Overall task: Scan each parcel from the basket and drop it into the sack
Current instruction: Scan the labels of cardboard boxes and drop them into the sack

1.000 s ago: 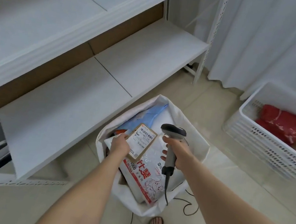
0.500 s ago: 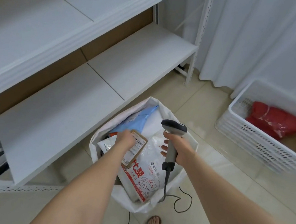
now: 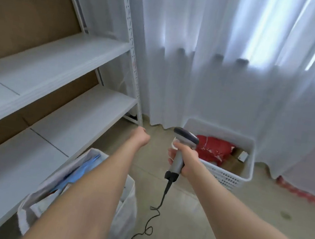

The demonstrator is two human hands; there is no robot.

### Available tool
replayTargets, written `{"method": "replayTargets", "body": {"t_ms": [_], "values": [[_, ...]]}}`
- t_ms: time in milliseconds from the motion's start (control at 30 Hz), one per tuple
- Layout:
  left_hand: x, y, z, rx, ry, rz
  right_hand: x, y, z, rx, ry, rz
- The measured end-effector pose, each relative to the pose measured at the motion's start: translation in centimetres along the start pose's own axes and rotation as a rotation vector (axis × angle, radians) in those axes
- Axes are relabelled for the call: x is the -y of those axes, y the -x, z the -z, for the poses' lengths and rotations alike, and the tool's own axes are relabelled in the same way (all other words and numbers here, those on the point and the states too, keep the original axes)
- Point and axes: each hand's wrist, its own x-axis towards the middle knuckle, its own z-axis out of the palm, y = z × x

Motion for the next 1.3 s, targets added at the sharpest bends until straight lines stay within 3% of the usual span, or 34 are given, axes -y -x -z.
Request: {"method": "replayTargets", "body": {"t_ms": [233, 367, 800, 1067, 1300], "values": [[-12.9, 2.4, -7.4, 0.065, -0.006, -0.163, 7.0, -0.1, 10.8, -0.046, -0.247, 0.043], [-18.0, 1.0, -11.2, 0.108, 0.004, -0.192, 10.1, -2.3, 14.7, -0.082, -0.268, 0.057], [-32.0, -14.9, -26.4, 0.283, -0.088, -0.221, 20.4, -20.9, 25.1, -0.259, -0.29, -0.027], [-37.0, -22.9, -37.6, 0.438, -0.221, -0.211, 24.6, -31.5, 32.3, -0.396, -0.344, -0.079], [-37.9, -30.3, -47.2, 0.498, -0.236, -0.162, 23.7, -42.7, 37.2, -0.428, -0.304, -0.201]]}}
